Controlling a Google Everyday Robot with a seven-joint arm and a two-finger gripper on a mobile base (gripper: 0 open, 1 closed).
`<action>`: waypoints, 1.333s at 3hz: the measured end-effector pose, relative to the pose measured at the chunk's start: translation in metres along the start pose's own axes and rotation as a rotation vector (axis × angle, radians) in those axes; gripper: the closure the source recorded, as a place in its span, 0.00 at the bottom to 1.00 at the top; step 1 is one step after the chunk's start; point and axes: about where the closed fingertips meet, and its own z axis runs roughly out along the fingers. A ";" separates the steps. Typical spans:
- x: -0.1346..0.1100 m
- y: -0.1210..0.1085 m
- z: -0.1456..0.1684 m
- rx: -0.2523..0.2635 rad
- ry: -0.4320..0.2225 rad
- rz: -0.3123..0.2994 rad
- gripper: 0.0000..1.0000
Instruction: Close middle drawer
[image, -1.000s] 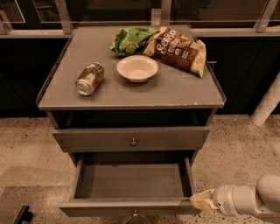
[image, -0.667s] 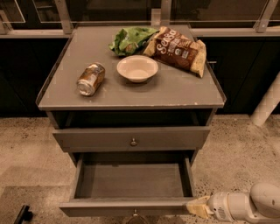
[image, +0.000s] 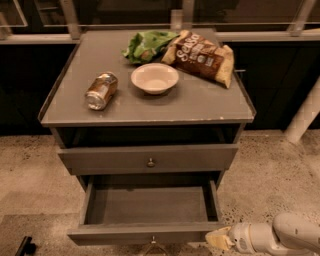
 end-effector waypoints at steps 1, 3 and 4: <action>-0.016 -0.012 0.008 0.040 -0.032 -0.035 1.00; -0.068 -0.046 0.008 0.161 -0.125 -0.124 1.00; -0.111 -0.069 0.011 0.218 -0.151 -0.173 1.00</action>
Offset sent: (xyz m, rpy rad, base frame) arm 0.1410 -0.0201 0.0255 -0.1861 -0.3803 -0.1514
